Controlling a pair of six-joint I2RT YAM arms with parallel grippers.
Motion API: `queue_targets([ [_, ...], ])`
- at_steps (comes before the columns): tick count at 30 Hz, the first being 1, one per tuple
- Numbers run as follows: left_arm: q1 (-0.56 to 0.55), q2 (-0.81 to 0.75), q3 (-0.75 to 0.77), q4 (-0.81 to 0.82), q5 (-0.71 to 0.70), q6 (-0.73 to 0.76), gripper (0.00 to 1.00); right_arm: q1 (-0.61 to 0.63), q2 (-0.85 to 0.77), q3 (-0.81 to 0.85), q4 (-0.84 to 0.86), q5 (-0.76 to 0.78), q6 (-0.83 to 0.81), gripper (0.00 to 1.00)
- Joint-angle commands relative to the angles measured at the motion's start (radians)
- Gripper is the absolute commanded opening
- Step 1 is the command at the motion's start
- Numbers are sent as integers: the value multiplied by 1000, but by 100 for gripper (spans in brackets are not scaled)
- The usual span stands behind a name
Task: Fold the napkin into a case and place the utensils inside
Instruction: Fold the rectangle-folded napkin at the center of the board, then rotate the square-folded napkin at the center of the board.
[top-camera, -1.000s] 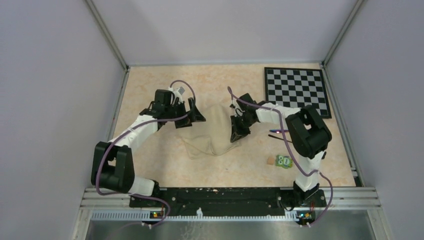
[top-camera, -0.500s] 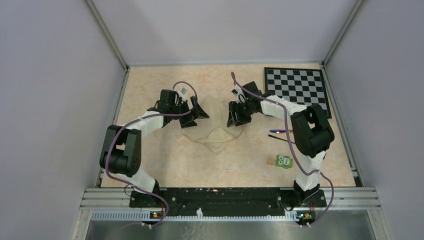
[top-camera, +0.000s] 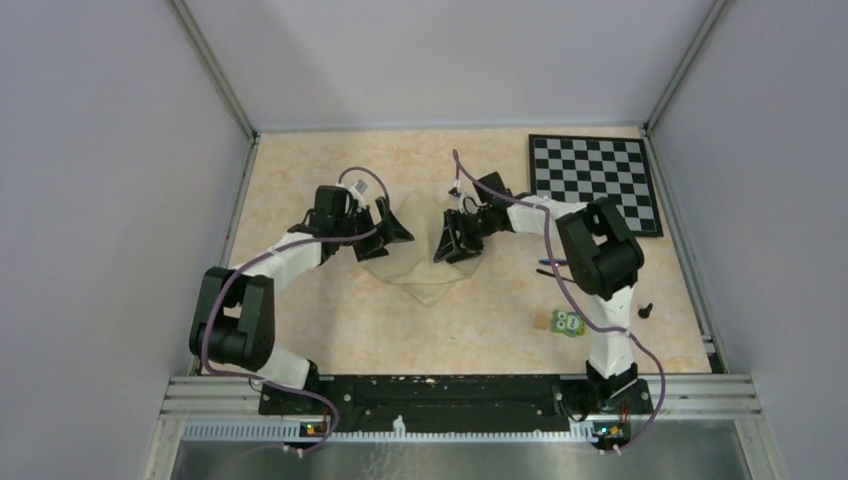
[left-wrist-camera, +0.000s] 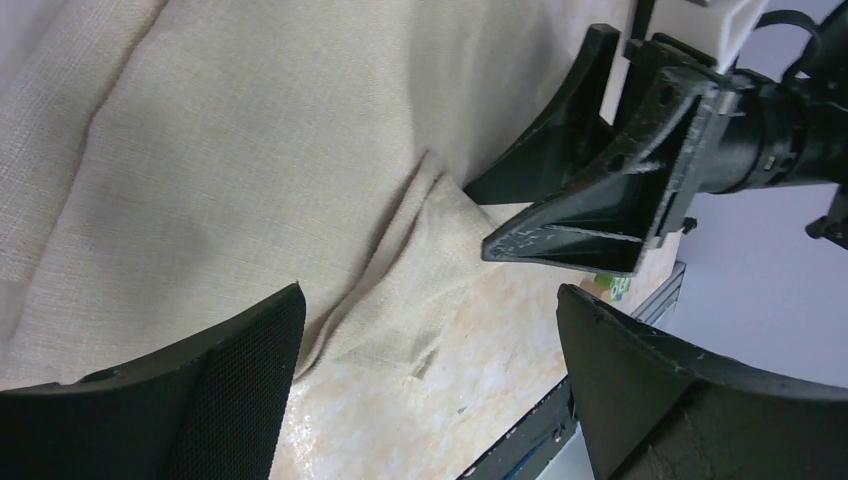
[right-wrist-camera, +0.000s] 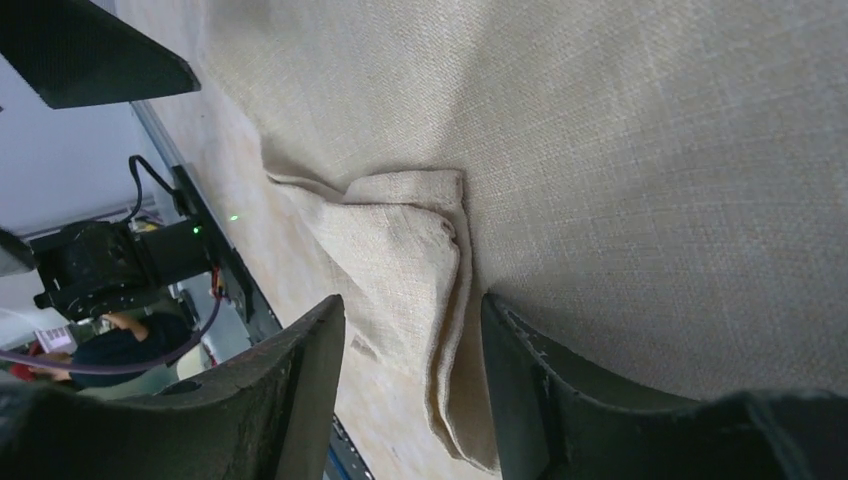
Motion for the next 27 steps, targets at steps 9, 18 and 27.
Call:
queue_targets([
  [9,22,-192,24,-106,-112,73,99,123,-104,-54,40,-118,-14,43],
  [18,49,-101,78,-140,-63,124,99,157,-332,-306,7,-58,-27,49],
  [27,1,134,301,-304,-211,255,95,16,-337,-282,69,236,140,37],
])
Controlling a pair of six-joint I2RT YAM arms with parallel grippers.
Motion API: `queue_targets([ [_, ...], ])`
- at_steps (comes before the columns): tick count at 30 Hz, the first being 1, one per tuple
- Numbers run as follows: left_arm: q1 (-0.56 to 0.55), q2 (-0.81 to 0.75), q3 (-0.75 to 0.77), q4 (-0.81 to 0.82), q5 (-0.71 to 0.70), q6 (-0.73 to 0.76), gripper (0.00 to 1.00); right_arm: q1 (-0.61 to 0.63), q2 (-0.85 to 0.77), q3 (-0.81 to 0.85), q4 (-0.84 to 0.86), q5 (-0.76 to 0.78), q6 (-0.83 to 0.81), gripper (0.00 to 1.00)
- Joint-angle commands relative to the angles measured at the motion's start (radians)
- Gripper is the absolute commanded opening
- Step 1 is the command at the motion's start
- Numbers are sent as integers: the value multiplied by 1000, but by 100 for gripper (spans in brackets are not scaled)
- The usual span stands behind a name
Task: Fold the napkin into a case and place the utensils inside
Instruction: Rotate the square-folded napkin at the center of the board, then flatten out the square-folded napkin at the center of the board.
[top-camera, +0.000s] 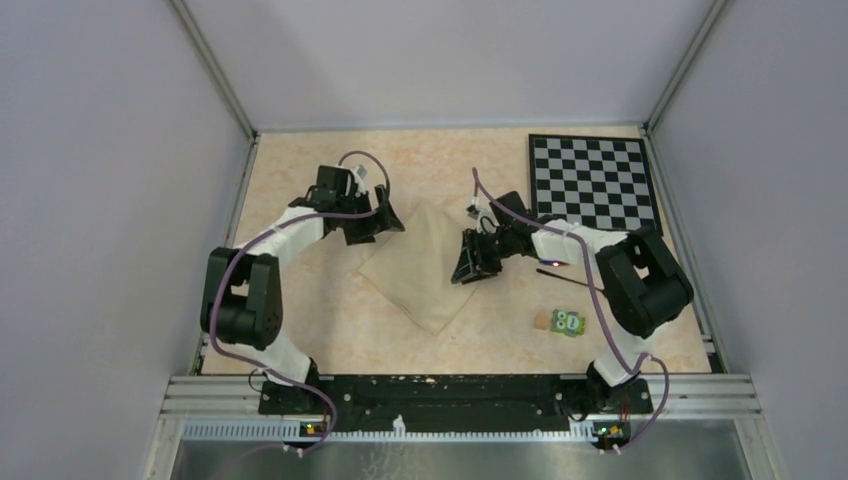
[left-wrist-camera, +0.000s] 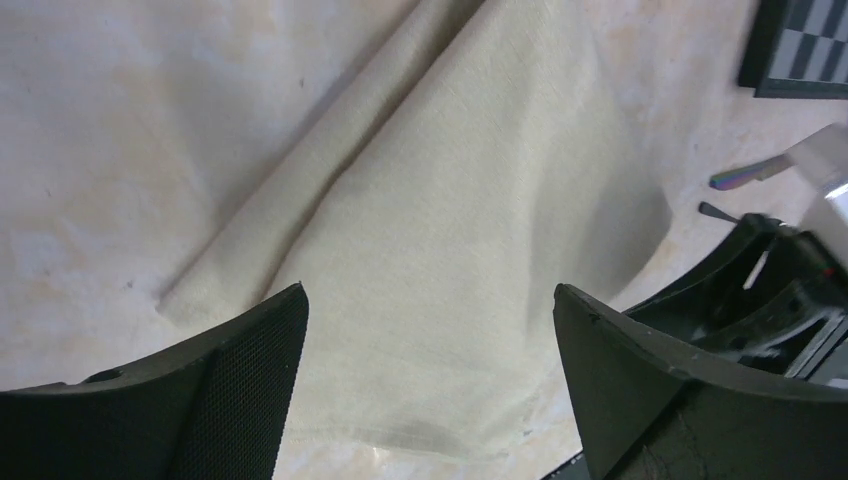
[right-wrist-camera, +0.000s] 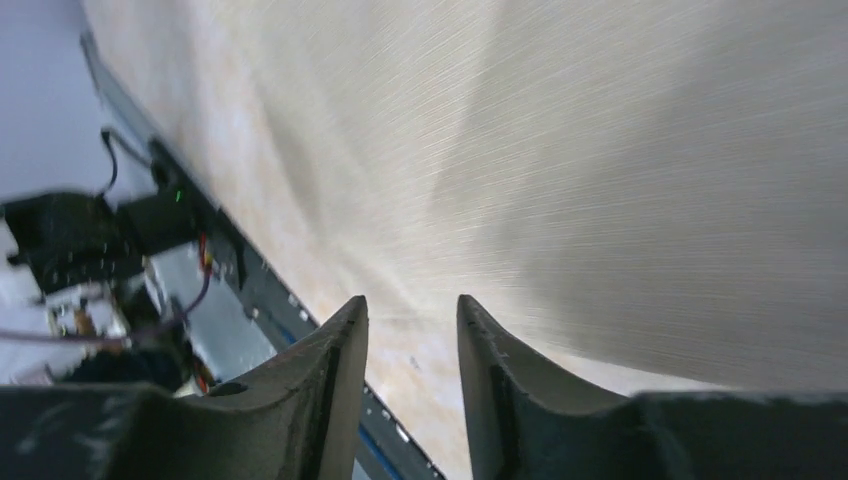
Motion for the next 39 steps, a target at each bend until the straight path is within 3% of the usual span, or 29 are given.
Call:
queue_targets([
  [1,-29,101,137,-90,-112,94,94,-48,9,52,46,185,80,32],
  [5,-30,181,181,-103,-179,103,93,-60,113,110,46,235,67,23],
  [11,-32,220,113,-74,-193,84,93,-92,224,207,-46,402,-53,19],
  [19,-90,24,-175,30,-135,-3,93,-94,312,432,-188,572,-260,19],
  [24,-109,-173,-238,1,-74,-47,97,-77,205,471,-249,531,-236,27],
  [28,-109,-304,-278,-56,-78,-61,99,-72,32,352,-259,476,-73,45],
  [32,-107,-380,-380,-43,-38,-156,96,-75,-115,135,-155,255,127,46],
  [36,-106,-446,-505,82,18,-281,76,-76,-291,-144,78,197,377,52],
  [39,-106,-508,-581,164,0,-359,65,-75,-373,-253,136,247,445,52],
])
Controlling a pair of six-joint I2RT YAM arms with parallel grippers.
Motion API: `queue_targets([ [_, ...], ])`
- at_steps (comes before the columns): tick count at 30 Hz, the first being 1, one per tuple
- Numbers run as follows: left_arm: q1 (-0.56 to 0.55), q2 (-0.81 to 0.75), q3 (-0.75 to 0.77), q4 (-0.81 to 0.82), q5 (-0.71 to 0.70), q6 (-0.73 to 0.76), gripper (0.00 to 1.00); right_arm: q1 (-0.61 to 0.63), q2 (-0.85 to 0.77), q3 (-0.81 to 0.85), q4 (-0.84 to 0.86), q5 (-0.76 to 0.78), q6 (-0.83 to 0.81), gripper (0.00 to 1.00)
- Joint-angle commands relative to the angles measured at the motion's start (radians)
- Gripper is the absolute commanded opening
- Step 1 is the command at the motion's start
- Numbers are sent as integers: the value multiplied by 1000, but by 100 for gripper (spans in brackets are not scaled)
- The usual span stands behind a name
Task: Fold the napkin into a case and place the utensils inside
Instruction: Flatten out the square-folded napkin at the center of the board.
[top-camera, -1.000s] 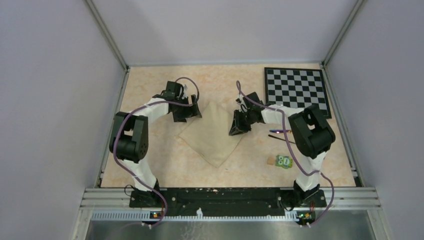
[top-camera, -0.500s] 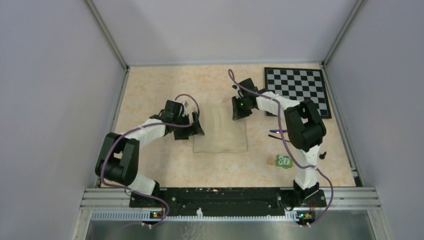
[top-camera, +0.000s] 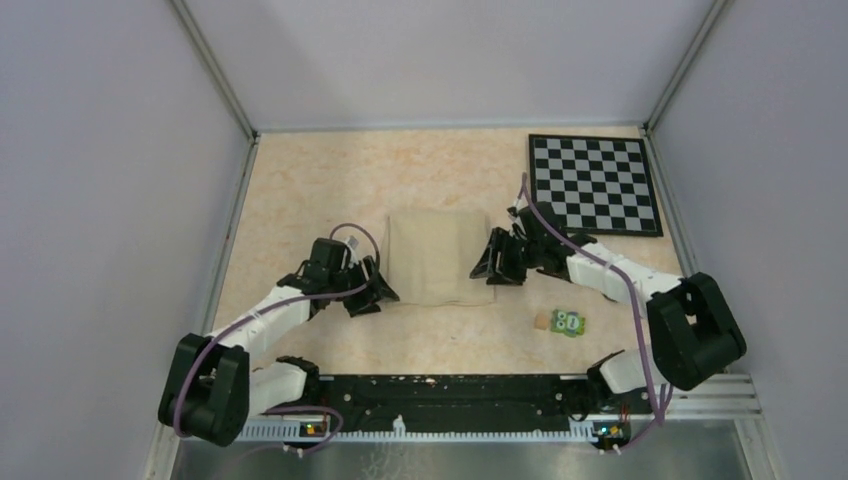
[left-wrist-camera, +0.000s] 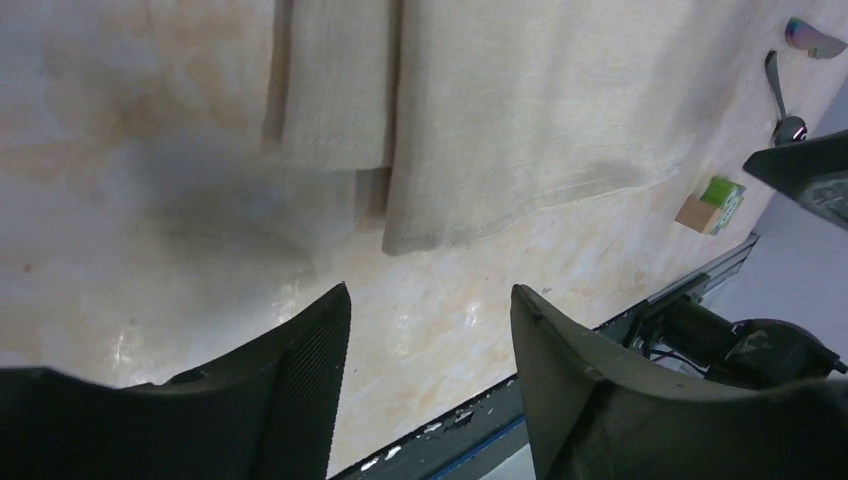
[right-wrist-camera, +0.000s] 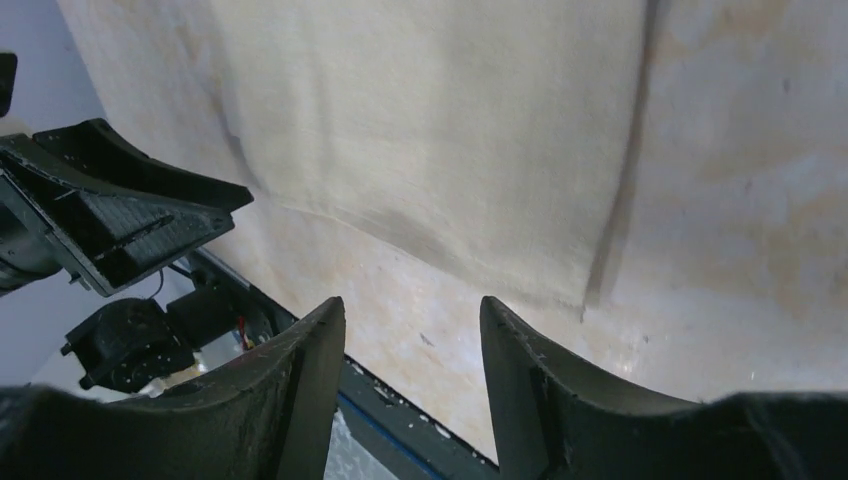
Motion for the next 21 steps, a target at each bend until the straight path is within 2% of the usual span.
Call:
queue_targets([
  [1,4,-92,-88,160,13,-150,63,3,-97,-118,151,-2,204,52],
  [7,5,-92,-136,216,-7,-158,49,3,-107,-116,38,80,160,52],
  [11,5,-53,-148,250,9,-155,44,2,-139,-170,65,105,237,49],
  [15,4,-32,-146,244,1,-141,43,2,-169,-204,66,148,295,57],
  [21,4,-5,-136,227,-18,-114,45,2,-96,-130,-96,196,319,59],
])
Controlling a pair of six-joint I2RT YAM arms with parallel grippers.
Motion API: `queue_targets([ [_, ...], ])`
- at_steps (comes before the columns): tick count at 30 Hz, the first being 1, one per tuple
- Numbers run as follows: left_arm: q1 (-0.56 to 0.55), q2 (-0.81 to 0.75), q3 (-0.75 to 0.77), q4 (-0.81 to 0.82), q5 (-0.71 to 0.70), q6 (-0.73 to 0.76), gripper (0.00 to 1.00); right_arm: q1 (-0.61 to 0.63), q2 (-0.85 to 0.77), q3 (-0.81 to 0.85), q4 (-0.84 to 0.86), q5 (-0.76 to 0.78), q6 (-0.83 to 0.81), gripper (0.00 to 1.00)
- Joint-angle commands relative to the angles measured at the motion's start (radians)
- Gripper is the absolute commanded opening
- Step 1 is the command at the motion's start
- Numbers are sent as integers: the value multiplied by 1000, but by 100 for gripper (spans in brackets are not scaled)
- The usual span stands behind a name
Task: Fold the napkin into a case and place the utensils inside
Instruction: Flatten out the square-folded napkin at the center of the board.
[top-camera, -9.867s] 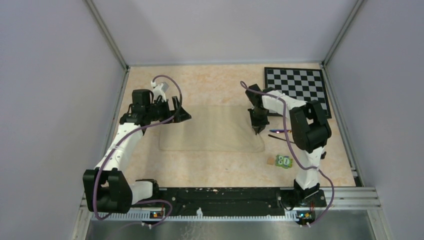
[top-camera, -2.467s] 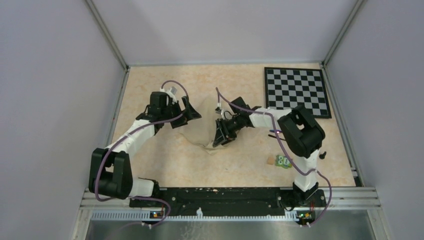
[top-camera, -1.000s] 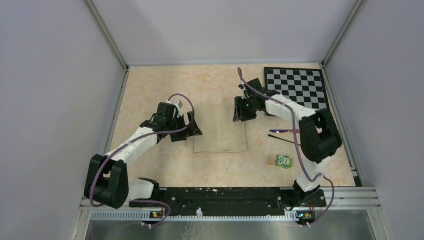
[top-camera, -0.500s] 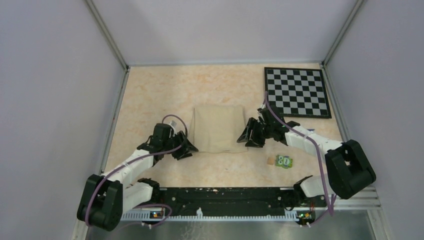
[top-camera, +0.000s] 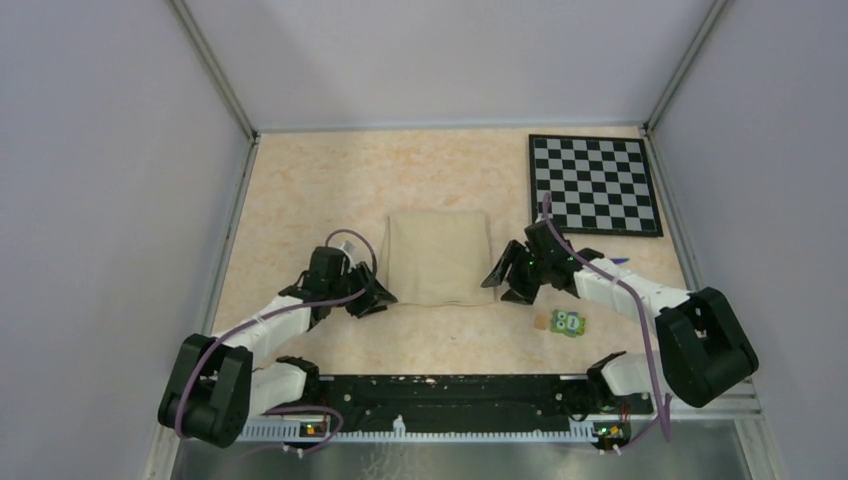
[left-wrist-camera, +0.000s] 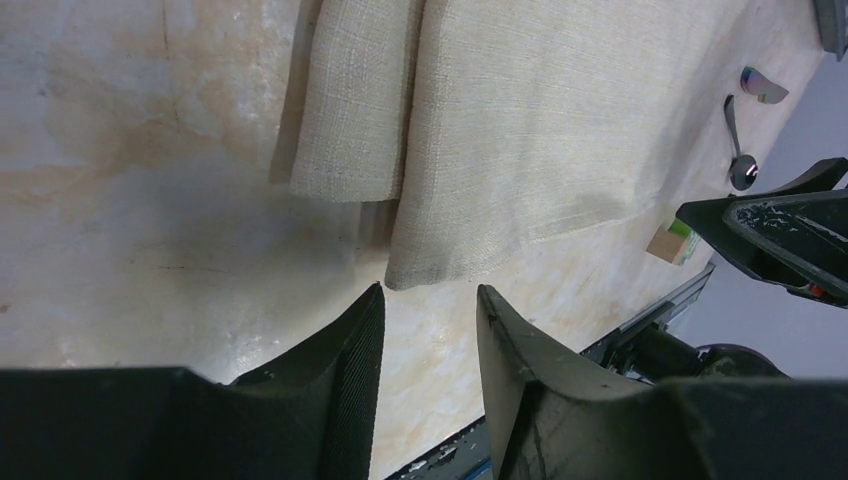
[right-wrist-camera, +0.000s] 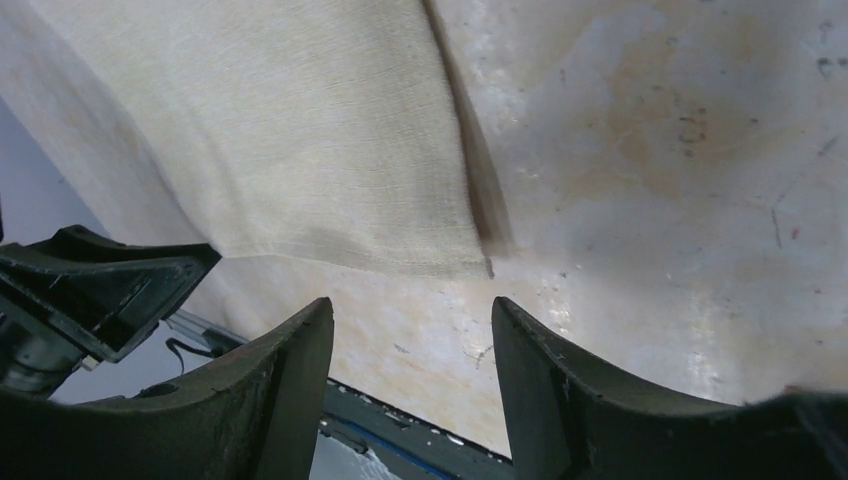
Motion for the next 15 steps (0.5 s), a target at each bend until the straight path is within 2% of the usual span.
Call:
queue_targets([
  [1,4,30,3,39,-15,25,45,2,30,67,-110,61,53,59],
  [7,4,70,-4,64,-19,37,44,5,18,39,-113,88,166,59],
  [11,4,86,-8,83,-34,46,32,31,53,51,-123,89,254,58],
  [15,5,93,-17,89,-44,46,24,74,133,119,-189,108,290,56],
])
